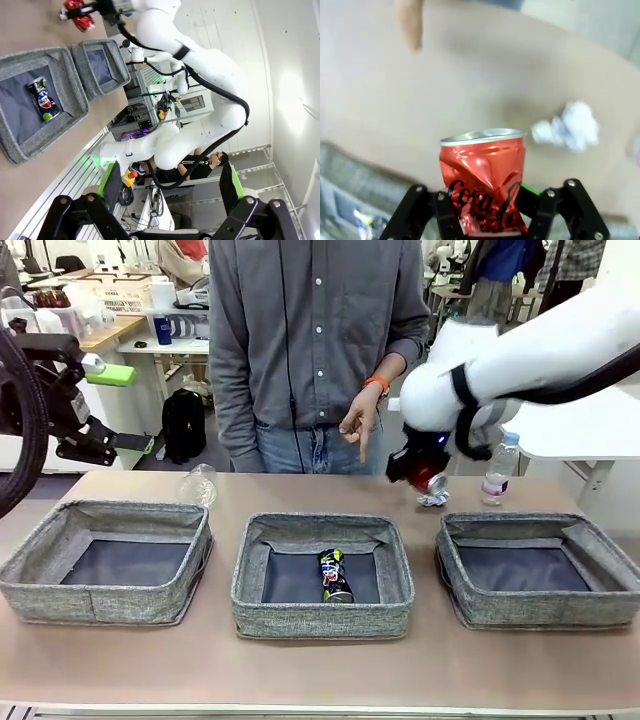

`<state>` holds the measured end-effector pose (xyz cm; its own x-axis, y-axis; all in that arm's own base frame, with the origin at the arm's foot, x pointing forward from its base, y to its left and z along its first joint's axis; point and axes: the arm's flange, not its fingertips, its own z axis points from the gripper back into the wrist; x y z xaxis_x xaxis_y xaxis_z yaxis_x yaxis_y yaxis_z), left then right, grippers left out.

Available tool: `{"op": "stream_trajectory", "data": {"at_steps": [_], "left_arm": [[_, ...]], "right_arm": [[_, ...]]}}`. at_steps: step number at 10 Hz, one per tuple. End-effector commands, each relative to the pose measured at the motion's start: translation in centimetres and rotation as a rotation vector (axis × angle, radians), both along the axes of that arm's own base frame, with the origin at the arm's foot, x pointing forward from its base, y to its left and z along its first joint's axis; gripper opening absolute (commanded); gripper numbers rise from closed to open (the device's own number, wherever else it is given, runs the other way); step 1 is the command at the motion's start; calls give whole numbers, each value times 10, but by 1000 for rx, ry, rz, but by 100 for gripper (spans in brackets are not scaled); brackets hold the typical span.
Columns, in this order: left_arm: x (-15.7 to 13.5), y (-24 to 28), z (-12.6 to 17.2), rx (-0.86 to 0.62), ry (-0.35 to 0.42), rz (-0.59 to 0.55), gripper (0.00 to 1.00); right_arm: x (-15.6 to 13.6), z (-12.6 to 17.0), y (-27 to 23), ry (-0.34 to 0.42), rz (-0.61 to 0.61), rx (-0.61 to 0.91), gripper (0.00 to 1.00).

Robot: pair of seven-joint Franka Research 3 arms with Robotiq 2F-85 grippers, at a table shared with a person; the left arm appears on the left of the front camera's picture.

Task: Sort the waste into the appropriate baskets.
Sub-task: Pick up the waste item pointed out by the person.

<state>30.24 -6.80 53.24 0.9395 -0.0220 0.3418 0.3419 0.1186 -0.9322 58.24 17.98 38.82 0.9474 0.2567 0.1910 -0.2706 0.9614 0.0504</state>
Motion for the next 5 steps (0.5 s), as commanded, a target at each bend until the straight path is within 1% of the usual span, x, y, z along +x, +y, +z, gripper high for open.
{"op": "stream_trajectory", "data": {"at_steps": [1,3,4,5], "left_arm": [[-1,-3,1,-26,-19,-1,100],[-1,-3,1,-26,-19,-1,100],[-1,-3,1,-26,-19,-1,100],[-1,-3,1,-26,-19,-1,100]], "right_arm": [[-47,47,-18,99,-107,8,0],[-98,95,-12,124,-293,33,0],[-117,109,-5,175,-370,8,0],[-134,119,4,164,-463,-25,0]]}}
